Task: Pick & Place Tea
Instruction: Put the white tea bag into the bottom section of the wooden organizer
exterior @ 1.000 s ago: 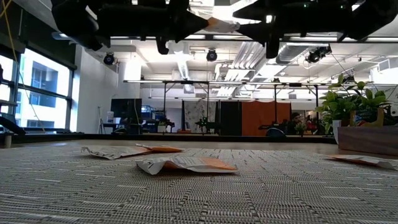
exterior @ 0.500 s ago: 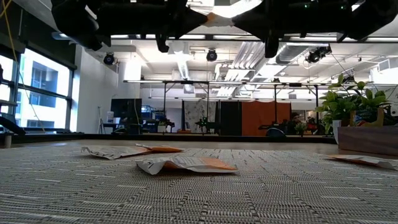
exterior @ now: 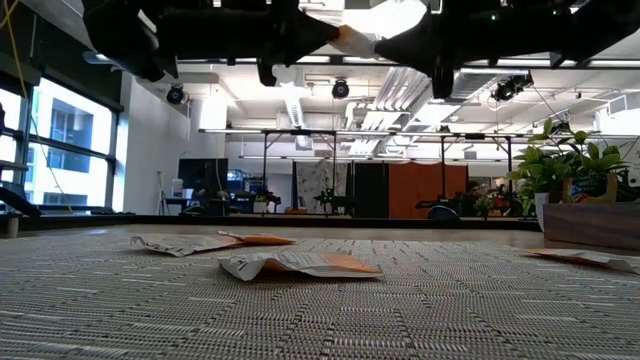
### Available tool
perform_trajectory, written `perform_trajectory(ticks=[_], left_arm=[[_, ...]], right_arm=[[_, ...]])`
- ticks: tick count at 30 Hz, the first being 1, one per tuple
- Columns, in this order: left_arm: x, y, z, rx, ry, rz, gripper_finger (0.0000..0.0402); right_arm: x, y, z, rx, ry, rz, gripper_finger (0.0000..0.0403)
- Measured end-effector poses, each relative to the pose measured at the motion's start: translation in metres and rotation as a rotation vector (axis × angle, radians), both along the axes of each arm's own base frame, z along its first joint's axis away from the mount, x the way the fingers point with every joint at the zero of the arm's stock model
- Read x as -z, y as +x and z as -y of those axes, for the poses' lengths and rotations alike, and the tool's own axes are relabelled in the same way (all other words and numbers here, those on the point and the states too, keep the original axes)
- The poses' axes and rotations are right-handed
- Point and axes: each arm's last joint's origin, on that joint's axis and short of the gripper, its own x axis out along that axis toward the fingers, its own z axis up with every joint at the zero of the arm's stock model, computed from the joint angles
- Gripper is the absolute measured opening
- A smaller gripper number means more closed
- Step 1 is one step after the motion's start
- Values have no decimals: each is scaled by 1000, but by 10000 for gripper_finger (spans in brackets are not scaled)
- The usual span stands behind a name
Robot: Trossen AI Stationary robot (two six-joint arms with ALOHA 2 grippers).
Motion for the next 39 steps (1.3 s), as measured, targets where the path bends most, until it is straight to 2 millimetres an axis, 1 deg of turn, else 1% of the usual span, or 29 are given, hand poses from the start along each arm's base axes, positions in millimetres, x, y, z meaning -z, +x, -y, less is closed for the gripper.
perform_trajectory(ticks=[2,5,10,12,13,15,16,18,20,23,25,28,30,32,36,39], left_arm=[[0,0,1,23,7,-4,24],[2,1,1,28,0,-24,63],[15,3,0,-9,-62,-141,142],[21,3,-1,-42,-67,-206,168],[24,3,-2,-57,-71,-229,179],[28,3,-2,-75,-96,-262,195],[30,3,-2,-79,-109,-278,200],[32,3,-3,-89,-115,-302,205],[32,3,-3,-108,-118,-301,206],[32,2,-3,-116,-118,-301,206],[32,2,-3,-117,-126,-297,206],[32,2,-3,-114,-160,-285,206],[32,3,-3,-114,-164,-283,206],[33,2,-3,-114,-163,-288,206],[34,2,-4,-116,-160,-301,206],[34,2,-3,-116,-159,-303,206]], right_arm=[[4,0,-3,31,-7,-44,3],[9,-1,-10,70,-15,-99,3],[4,-11,-27,82,-43,-123,2],[-2,-20,-37,34,-48,-141,1],[-5,-24,-42,-17,-43,-174,2],[-15,-34,-54,-116,49,-268,2],[-20,-39,-59,-131,114,-350,1],[-28,-52,-68,-110,215,-557,1],[-37,-65,-72,-33,314,-764,1],[-47,-83,-76,113,591,-1026,1],[-48,-92,-83,201,738,-1169,1],[-40,-103,-95,267,882,-1365,1],[-31,-110,-103,283,963,-1460,1],[-21,-116,-108,326,1010,-1501,3],[-3,-124,-107,425,979,-1492,3],[0,-124,-104,446,968,-1488,1]])
